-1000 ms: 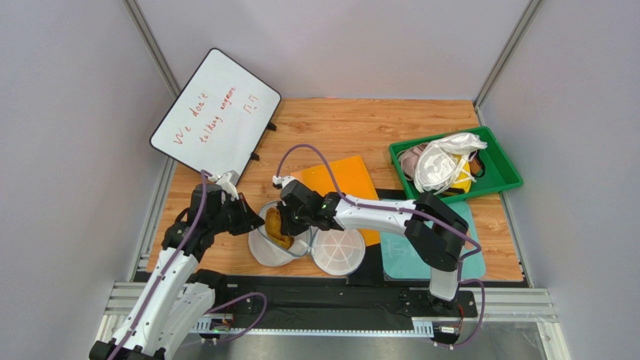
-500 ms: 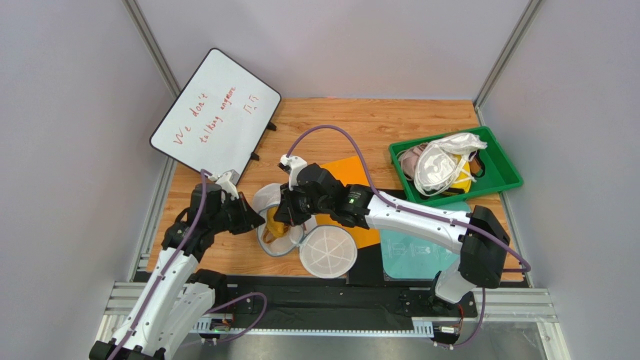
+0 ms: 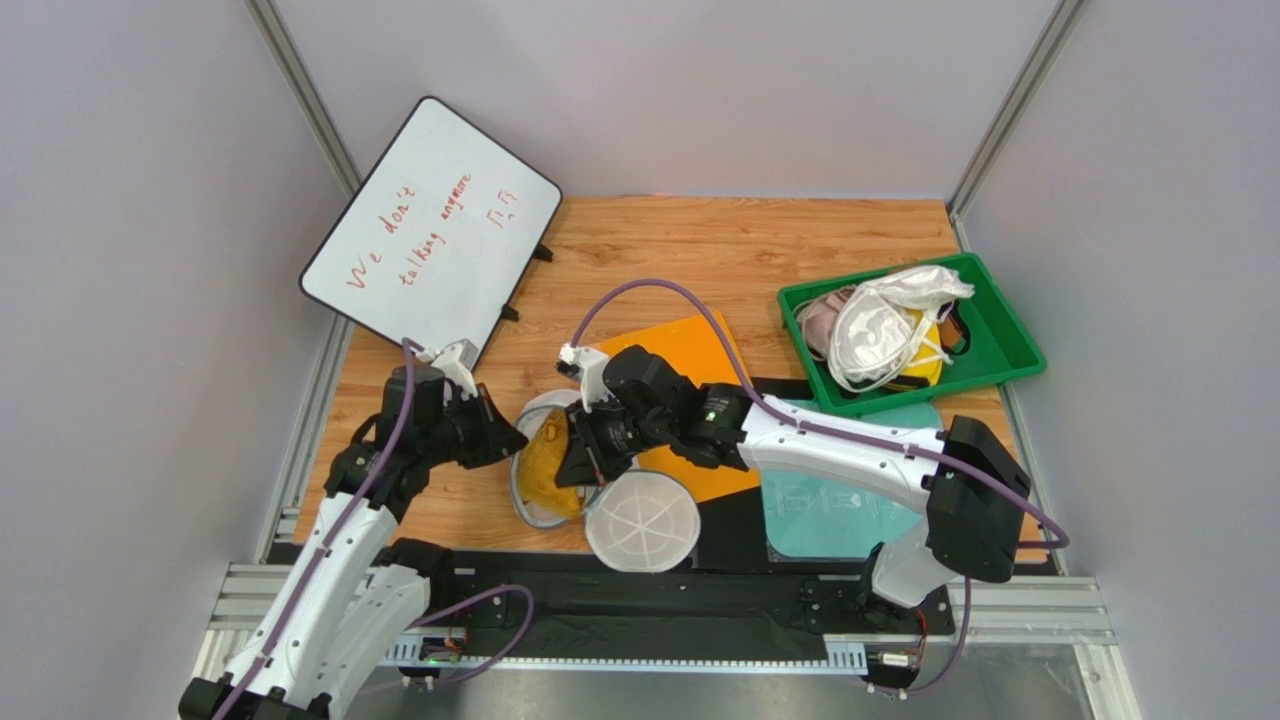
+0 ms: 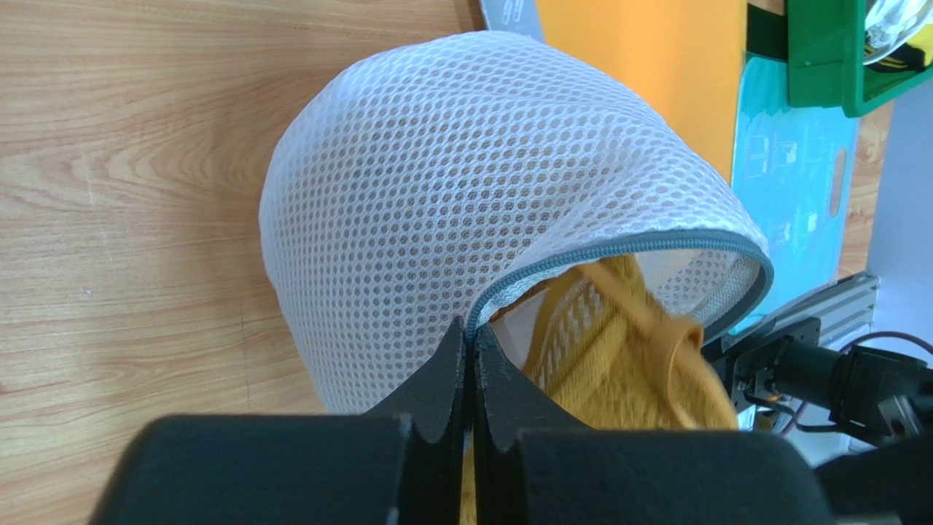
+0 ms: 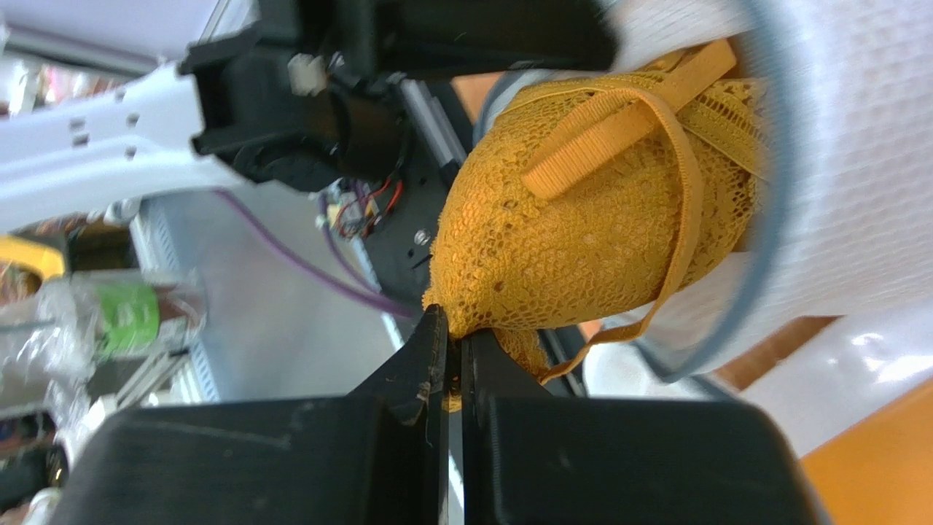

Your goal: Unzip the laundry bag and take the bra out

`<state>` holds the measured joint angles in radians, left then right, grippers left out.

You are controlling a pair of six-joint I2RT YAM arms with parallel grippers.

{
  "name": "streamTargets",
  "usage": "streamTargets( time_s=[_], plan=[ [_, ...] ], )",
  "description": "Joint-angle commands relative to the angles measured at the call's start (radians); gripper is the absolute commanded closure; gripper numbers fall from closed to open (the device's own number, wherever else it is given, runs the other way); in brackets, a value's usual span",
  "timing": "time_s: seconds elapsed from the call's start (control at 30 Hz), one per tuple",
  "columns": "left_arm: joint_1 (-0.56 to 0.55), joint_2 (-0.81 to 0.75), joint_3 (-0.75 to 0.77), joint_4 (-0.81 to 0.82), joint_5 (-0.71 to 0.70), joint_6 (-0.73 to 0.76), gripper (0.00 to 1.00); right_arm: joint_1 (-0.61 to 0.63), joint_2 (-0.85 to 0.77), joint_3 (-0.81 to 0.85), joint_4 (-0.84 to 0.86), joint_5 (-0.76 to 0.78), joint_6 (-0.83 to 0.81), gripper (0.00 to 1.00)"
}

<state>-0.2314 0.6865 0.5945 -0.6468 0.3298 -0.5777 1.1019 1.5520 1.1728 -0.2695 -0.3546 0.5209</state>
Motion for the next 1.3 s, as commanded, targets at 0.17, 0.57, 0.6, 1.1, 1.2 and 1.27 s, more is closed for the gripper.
streamTargets(
  time_s=[0.17,0.57,0.6,1.1,1.2,1.27],
  plan=[
    [0.004,0.080,0.067,0.027,-0.017,0.036,1.00,0.061,-0.062,0.011,0.059,-0.173,-0.059,1.00],
    [0.004,0.091,0.048,0.033,-0.031,0.044,1.00,0.056,-0.271,0.062,-0.028,-0.038,-0.142,1.00],
    [0.004,0.091,0.048,0.035,-0.031,0.044,1.00,0.056,-0.283,0.073,-0.037,-0.032,-0.154,1.00],
    [0.004,0.091,0.041,0.041,-0.026,0.041,1.00,-0.022,-0.412,0.060,0.174,-0.199,-0.059,1.00],
    [0.004,0.088,0.039,0.041,-0.026,0.038,1.00,-0.054,-0.428,0.067,0.170,-0.185,-0.064,1.00],
    [0.004,0.084,0.039,0.039,-0.025,0.038,1.00,-0.103,-0.437,0.068,0.156,-0.184,-0.062,1.00]
  ],
)
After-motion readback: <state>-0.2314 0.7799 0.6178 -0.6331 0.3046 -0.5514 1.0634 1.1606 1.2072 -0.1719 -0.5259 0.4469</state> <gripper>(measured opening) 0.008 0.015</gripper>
